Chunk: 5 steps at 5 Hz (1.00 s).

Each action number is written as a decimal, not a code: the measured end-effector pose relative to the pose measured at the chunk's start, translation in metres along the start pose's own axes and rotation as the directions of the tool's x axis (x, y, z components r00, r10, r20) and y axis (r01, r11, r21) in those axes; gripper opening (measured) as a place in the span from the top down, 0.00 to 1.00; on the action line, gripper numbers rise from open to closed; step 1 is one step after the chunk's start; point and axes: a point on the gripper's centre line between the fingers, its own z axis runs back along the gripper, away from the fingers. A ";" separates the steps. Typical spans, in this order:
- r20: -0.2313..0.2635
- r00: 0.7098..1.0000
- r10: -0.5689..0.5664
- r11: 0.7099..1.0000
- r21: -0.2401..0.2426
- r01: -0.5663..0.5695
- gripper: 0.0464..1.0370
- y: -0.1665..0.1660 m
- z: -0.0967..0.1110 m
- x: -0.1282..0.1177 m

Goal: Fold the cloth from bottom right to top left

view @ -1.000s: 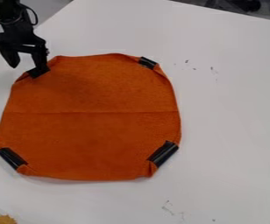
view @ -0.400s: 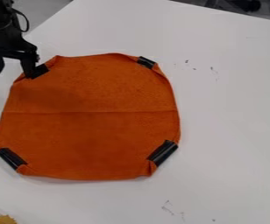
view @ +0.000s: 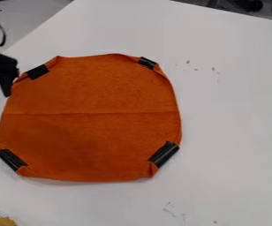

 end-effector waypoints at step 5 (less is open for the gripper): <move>-0.153 0.986 0.064 0.993 -0.088 -0.078 0.07 -0.027 -0.035 -0.086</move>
